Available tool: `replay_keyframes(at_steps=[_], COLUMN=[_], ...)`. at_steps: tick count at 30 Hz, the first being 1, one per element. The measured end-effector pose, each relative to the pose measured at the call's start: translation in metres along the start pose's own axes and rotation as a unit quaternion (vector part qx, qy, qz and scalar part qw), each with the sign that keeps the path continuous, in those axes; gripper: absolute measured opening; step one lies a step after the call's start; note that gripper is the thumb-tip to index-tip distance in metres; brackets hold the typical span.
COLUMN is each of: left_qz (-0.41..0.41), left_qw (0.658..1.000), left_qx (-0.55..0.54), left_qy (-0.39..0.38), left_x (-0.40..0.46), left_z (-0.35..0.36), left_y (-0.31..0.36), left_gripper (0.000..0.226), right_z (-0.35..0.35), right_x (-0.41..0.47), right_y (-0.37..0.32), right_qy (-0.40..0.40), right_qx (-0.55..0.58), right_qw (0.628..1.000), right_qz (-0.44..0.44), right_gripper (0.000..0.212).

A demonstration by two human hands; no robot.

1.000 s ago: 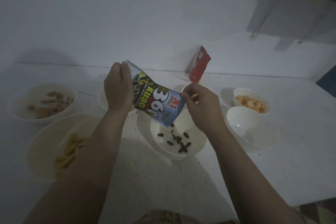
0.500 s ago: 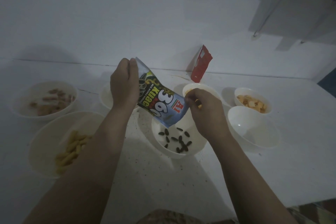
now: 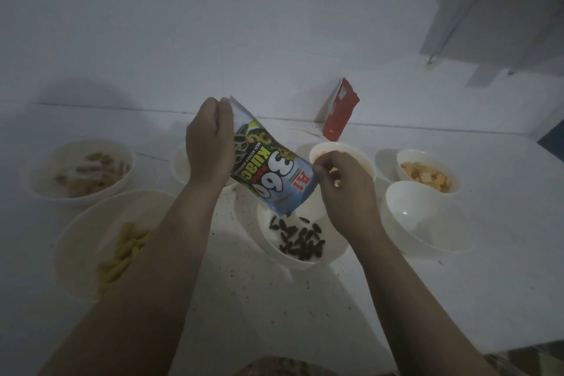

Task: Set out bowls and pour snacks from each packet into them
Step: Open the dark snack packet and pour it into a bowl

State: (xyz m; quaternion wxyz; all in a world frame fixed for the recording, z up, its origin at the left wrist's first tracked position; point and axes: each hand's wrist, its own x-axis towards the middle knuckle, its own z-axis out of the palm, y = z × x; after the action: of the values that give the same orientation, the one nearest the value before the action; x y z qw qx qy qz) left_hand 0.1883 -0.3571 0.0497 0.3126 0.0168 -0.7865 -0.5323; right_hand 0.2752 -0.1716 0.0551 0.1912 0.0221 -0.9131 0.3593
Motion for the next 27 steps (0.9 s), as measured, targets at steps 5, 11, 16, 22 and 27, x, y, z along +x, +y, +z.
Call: replay_keyframes(at_steps=[5,11,16,22,27], left_qz=[0.008,0.012,0.012,0.012,0.030], left_qw=[1.000,1.000,0.999,0.999,0.999], left_qx=[-0.008,-0.020,-0.024,-0.016,-0.014], left_qy=[-0.010,-0.018,-0.021,-0.026,-0.032], left_x=[-0.0017,-0.0003,0.0011,0.0011,-0.0001], left_z=[0.0019,0.0015,0.0028,0.0034,0.0033], left_y=[0.0009,0.0000,0.0012,0.0011,0.0052], left_gripper=[0.040,0.040,0.040,0.039,0.040], right_z=[-0.0046,0.0010,0.0002,-0.0009,0.0014], right_x=[0.0042,0.0040,0.0059,0.0037,-0.0037], right_y=[0.0022,0.0032,0.0029,0.0048,0.0072], right_qy=[-0.021,-0.017,-0.014,0.004,0.029], right_qx=[-0.021,-0.012,-0.006,-0.002,0.004], right_qw=[0.999,0.999,0.999,1.000,1.000], right_qz=[0.023,0.039,0.035,0.017,0.005], right_gripper=[0.012,0.013,0.013,0.013,0.012])
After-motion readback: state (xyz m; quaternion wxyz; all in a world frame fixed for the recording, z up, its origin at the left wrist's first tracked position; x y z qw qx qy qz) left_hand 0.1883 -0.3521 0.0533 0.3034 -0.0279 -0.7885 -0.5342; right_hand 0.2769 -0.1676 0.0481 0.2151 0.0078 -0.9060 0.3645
